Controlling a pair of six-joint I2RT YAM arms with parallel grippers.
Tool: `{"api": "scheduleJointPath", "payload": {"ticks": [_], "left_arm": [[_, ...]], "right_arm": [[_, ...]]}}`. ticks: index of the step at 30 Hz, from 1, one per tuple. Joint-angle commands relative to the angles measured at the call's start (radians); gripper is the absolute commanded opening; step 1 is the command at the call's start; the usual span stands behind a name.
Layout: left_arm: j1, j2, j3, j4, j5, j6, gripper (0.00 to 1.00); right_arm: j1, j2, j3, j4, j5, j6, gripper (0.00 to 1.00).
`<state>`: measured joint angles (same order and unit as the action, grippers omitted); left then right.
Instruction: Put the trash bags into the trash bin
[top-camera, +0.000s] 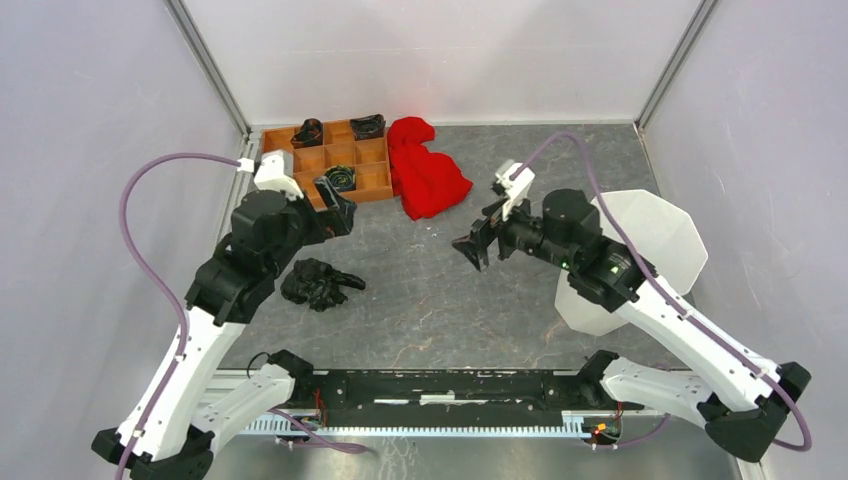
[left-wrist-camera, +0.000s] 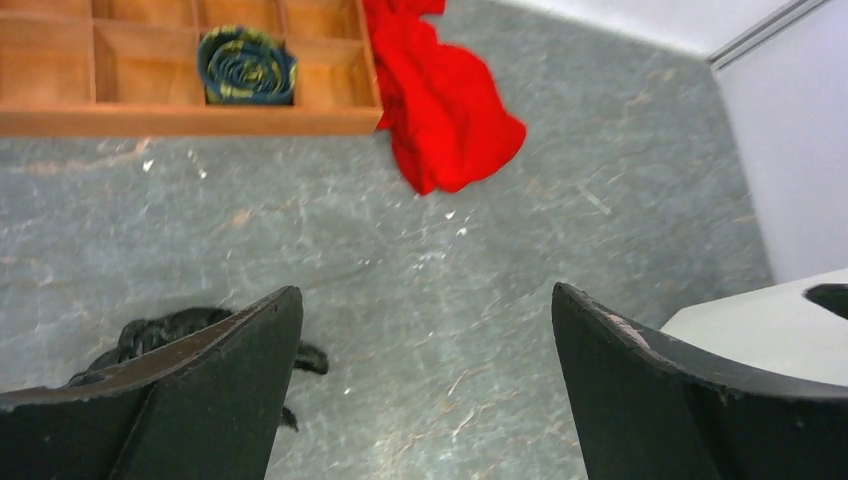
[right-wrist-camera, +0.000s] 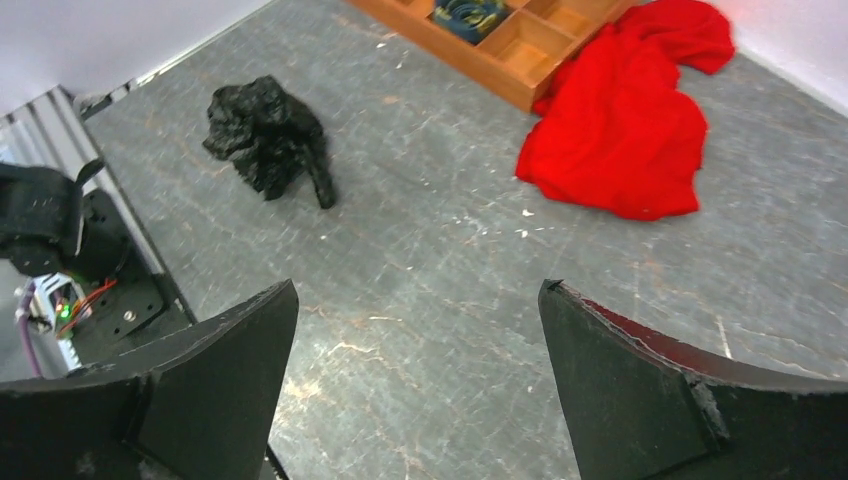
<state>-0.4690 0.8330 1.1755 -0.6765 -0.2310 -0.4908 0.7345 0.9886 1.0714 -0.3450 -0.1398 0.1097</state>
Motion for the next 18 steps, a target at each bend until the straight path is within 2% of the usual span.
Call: {"api": "scheduleJointPath", "payload": {"ticks": [1, 12, 18], "left_arm": [[-0.006, -0.02, -0.082, -0.038, -0.064, 0.008, 1.0], [-0.001, 0.106, -0.272, -0.172, -0.456, -0.316, 1.0], [0.068, 0.155, -0.357, -0.13, -0.434, -0.36, 1.0]], "right_arm": [[0.08, 0.018, 0.003, 0.047, 0.103, -0.008, 0.98], [0.117, -0.069, -0.123, 0.096, 0.157, 0.004, 0.98], [0.118, -0.118, -0.157, 0.074, 0.193, 0.009, 0.98]]}}
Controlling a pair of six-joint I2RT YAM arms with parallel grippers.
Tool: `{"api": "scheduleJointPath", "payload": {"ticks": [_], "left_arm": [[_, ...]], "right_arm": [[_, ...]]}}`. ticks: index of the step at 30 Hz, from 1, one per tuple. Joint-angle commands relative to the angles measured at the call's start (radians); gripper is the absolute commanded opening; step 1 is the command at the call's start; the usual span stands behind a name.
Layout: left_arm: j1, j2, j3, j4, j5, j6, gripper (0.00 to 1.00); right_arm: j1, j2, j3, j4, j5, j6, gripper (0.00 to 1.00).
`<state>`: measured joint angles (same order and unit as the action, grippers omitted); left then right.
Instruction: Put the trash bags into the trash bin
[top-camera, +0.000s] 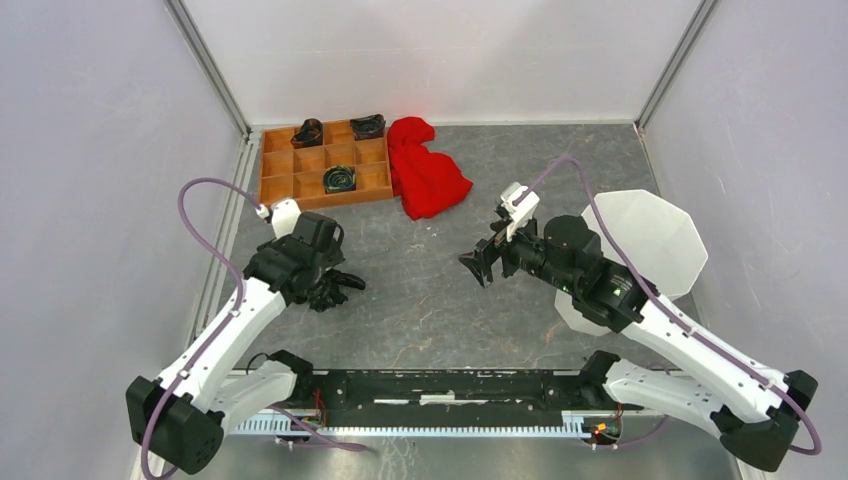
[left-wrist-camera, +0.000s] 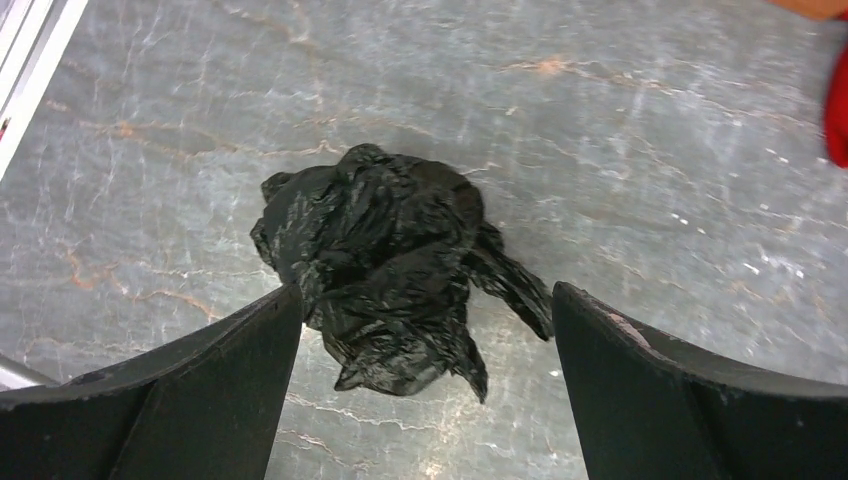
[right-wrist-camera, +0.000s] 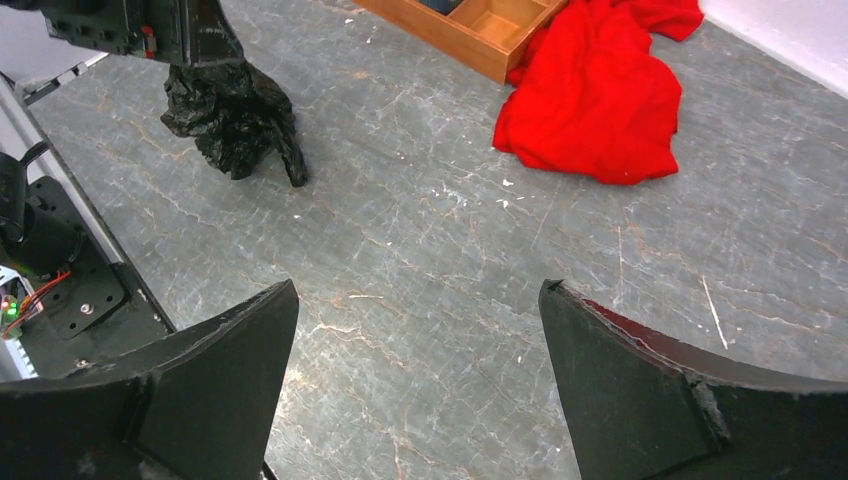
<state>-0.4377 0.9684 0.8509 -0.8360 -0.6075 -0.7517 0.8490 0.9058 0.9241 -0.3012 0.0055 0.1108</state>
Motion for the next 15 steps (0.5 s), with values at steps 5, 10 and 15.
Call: {"api": "scheduleJointPath", "payload": {"ticks": [5, 10, 15], "left_arm": [[0.064, 0.056, -0.086, 0.076, -0.009, -0.13, 0.99], [0.09, 0.058, -0.114, 0.154, 0.065, -0.086, 0.68], [0.094, 0.036, -0.09, 0.184, 0.187, -0.003, 0.24]], "right_arm": [[0.001, -0.049, -0.038, 0.021, 0.055, 0.019, 0.98], [0.002, -0.064, -0.075, 0.037, 0.06, 0.047, 0.98], [0.002, -0.126, -0.109, 0.034, 0.211, 0.055, 0.98]]}}
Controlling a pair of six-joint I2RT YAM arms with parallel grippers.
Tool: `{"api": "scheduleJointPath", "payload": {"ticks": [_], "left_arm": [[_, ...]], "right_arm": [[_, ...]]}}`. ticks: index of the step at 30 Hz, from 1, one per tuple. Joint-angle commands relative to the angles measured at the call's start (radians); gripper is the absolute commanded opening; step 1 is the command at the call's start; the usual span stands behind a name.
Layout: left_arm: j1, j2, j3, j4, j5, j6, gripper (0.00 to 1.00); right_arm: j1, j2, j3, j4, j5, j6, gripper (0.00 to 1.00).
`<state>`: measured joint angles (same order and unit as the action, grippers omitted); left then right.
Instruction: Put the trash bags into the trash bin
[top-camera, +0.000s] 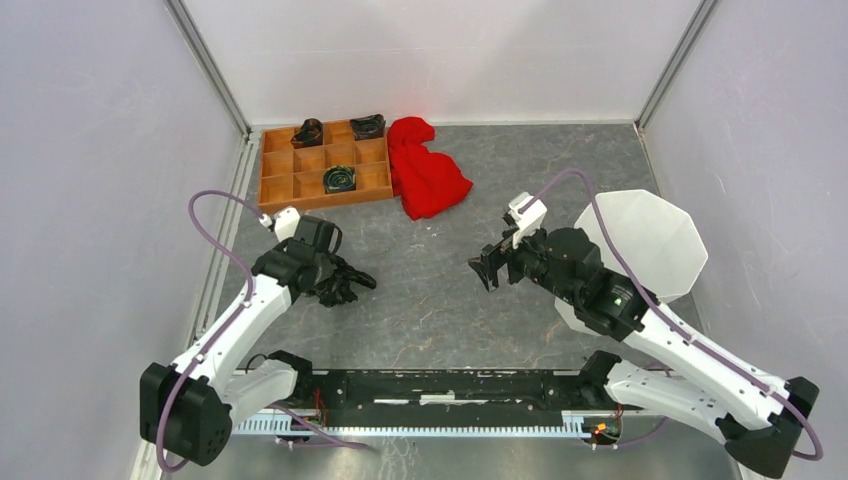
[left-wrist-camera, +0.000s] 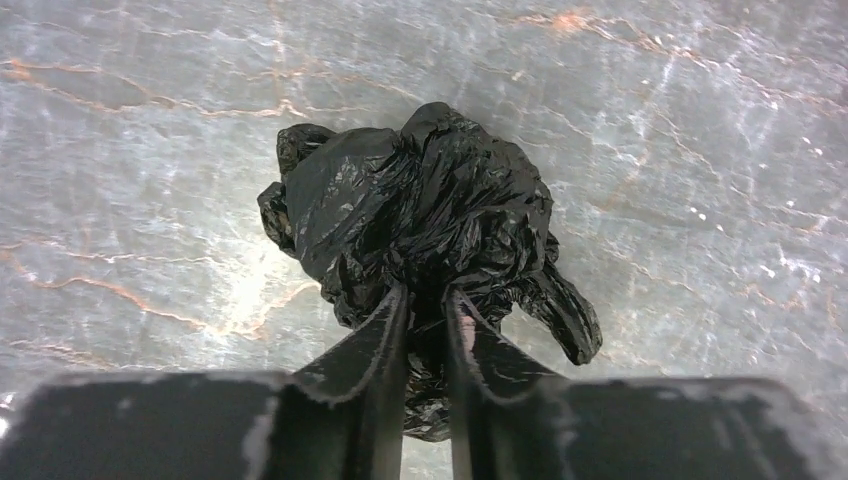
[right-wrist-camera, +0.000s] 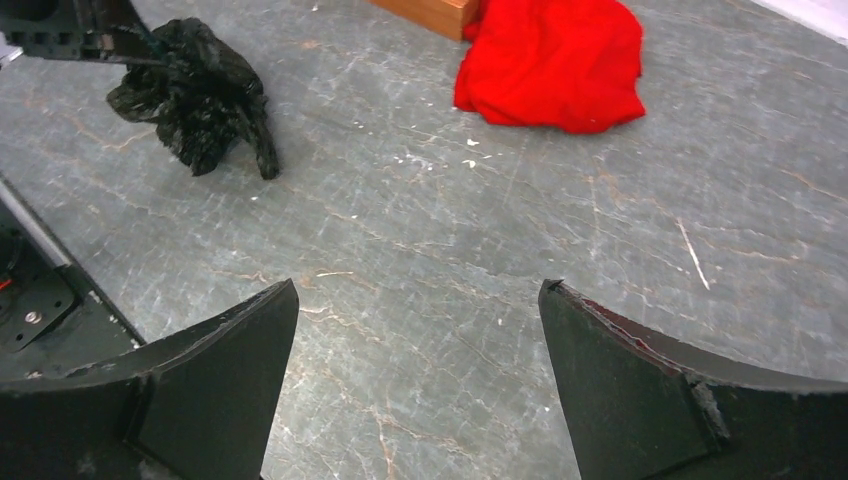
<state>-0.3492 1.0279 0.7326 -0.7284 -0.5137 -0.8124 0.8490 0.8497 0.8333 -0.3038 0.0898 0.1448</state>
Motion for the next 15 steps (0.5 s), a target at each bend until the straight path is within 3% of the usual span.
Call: {"api": "scheduleJointPath", "payload": {"ticks": [1, 3, 4, 10, 15], "left_arm": [[0.006, -0.032, 0.037, 0.077, 0.124, 0.08, 0.18], [0.006, -0.055, 0.064, 0.081, 0.219, 0.117, 0.04], [0.006, -0.069, 0.08, 0.087, 0.287, 0.135, 0.02], [0.006, -0.185, 0.147, 0.219, 0.725, 0.128, 0.02], [0.006, -0.215, 0.195, 0.264, 0.863, 0.064, 0.02]], "right_arm": [[0.002, -0.088, -0.028, 0.051, 0.123, 0.009, 0.98], [0.002, -0.11, -0.041, 0.076, 0.074, -0.023, 0.98], [0.002, -0.115, -0.047, 0.089, 0.033, -0.043, 0.98], [0.006, -0.039, -0.057, 0.164, -0.223, -0.081, 0.98], [0.1, 0.052, -0.085, 0.262, -0.211, -0.04, 0.96]]}}
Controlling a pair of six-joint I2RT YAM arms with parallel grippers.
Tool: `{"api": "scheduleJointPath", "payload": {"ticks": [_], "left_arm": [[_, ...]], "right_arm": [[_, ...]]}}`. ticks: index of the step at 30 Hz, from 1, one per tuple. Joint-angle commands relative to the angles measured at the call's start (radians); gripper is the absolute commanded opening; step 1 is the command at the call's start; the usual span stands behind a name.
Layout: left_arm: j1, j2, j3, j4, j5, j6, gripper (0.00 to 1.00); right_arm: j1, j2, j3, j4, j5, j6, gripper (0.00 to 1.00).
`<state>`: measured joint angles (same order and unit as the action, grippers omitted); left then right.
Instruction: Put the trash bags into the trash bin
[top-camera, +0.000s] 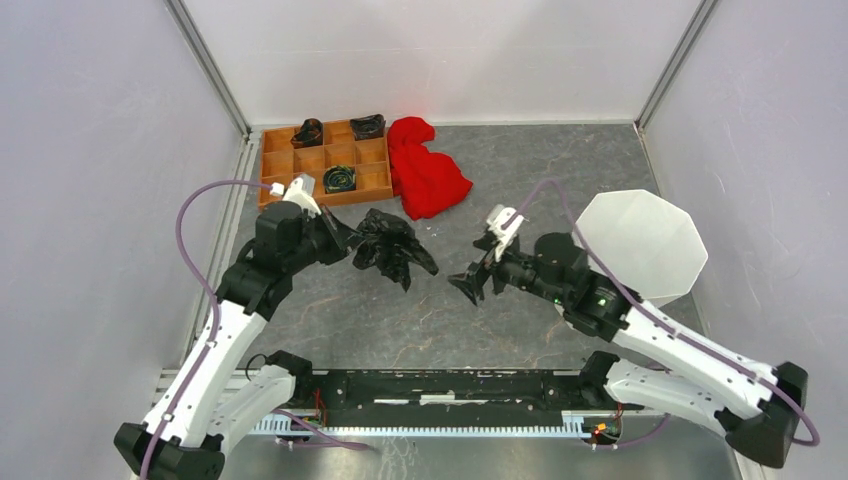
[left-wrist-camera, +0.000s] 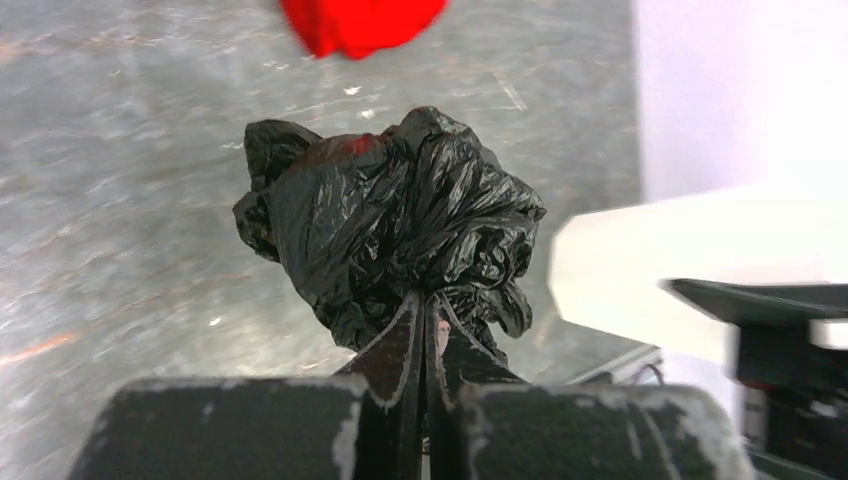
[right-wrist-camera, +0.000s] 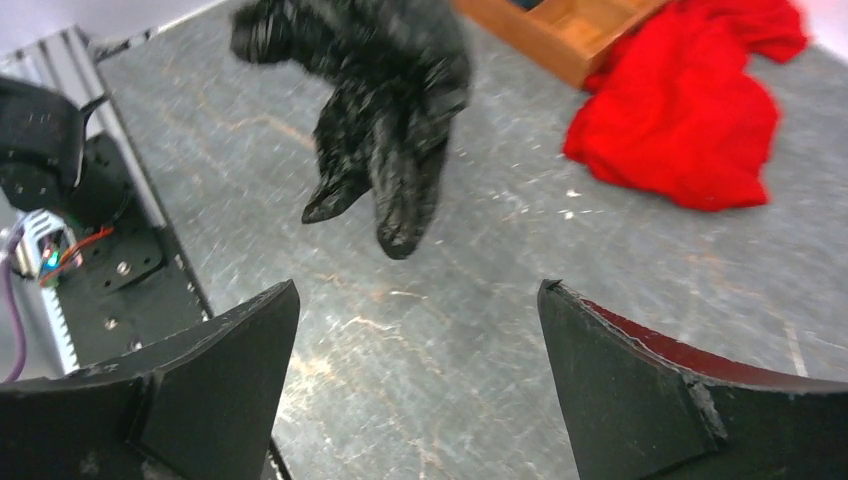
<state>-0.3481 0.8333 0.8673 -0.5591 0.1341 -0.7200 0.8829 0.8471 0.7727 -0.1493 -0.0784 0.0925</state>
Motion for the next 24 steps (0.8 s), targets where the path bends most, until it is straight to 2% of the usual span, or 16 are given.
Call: {"api": "scheduleJointPath", "payload": {"ticks": [1, 4, 7, 12, 16, 19, 21, 24], "left_arm": [[0.005, -0.023, 0.065, 0.098, 0.227, -0.033, 0.02], [0.005, -0.028, 0.059, 0.122, 0.274, -0.041, 0.02], [0.005, -0.03, 0.041, 0.142, 0.311, -0.033, 0.02], [0.004, -0.044, 0.012, 0.181, 0.361, -0.041, 0.02], [0.005, -0.045, 0.013, 0.175, 0.358, -0.024, 0.02], [0.004, -0.038, 0.03, 0.143, 0.35, 0.004, 0.02], [0.005, -0.035, 0.052, 0.102, 0.311, 0.034, 0.02], [0.005, -0.018, 0.107, -0.029, 0.168, 0.067, 0.02]], "right_arm": [[0.086, 0.072, -0.023, 0.112, -0.014, 0.018, 0.96], [0.124, 0.124, -0.021, 0.129, 0.069, 0.03, 0.92], [0.13, 0.159, -0.016, 0.139, 0.112, 0.031, 0.79], [0.136, 0.197, -0.055, 0.252, 0.106, 0.063, 0.68], [0.142, 0.225, -0.049, 0.271, 0.148, 0.063, 0.48], [0.145, 0.208, -0.059, 0.275, 0.187, 0.051, 0.18], [0.145, 0.19, -0.062, 0.239, 0.221, 0.035, 0.01], [0.145, 0.154, -0.079, 0.139, 0.273, -0.005, 0.0]]}}
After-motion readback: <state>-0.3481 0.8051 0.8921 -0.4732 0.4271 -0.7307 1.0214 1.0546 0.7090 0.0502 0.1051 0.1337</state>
